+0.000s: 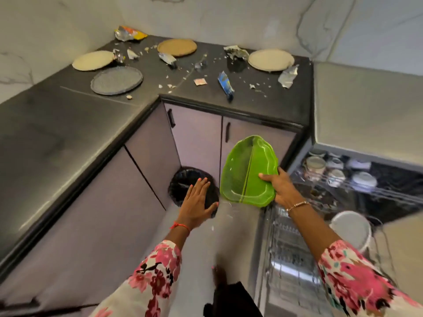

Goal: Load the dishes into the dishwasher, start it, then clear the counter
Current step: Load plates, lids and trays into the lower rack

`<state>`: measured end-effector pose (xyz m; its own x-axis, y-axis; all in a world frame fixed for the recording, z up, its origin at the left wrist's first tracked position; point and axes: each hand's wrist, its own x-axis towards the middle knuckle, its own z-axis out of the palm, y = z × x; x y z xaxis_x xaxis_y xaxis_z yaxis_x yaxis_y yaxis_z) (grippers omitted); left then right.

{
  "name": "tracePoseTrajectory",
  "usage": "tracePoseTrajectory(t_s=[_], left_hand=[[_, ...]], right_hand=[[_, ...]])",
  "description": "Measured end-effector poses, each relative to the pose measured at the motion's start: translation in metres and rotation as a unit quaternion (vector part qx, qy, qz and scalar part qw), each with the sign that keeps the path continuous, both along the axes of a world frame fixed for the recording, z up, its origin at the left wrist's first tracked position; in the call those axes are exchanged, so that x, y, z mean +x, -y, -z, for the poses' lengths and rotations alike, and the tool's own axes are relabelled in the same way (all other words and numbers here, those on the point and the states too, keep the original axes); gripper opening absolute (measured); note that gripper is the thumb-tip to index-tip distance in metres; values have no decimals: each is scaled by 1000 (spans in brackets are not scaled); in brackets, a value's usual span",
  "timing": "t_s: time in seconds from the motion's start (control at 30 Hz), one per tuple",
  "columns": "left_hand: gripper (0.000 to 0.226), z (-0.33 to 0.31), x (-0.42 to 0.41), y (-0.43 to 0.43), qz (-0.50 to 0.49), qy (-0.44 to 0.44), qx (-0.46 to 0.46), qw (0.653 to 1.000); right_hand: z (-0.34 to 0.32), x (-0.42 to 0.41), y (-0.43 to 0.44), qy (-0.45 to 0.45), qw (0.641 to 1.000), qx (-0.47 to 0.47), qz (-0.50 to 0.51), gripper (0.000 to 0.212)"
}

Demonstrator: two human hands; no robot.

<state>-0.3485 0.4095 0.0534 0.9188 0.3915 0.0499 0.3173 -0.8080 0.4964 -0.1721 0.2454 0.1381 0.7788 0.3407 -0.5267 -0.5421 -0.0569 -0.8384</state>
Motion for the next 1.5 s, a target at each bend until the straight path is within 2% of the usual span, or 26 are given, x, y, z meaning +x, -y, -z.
tracePoseTrajectory(t_s=[0.17, 0.37, 0.6, 0.87, 1.13, 1.33, 1.5], left_hand=[[92, 18, -47, 83, 34, -42, -12, 998], [93, 38, -53, 170, 117, -90, -13, 989], [93, 57, -15, 283, 187, -114, -20, 975], [90, 85, 30, 408, 178, -148, -57, 971], [80, 118, 56, 464, 169, -166, -45, 970], [77, 152, 95, 454, 155, -176, -45, 971], [79, 203, 146, 422, 154, -175, -22, 972]], right_hand=[[32, -61, 101, -23, 999, -36, 28, 51], [64, -93, 211, -34, 991, -106, 77, 50], [86, -81, 343, -2, 975, -193, 109, 46], [103, -23, 469, 82, 957, -276, 48, 43], [137, 25, 513, 123, 934, -334, 25, 49], [166, 66, 502, 172, 921, -349, 6, 55], [212, 109, 476, 209, 896, -393, 3, 47]])
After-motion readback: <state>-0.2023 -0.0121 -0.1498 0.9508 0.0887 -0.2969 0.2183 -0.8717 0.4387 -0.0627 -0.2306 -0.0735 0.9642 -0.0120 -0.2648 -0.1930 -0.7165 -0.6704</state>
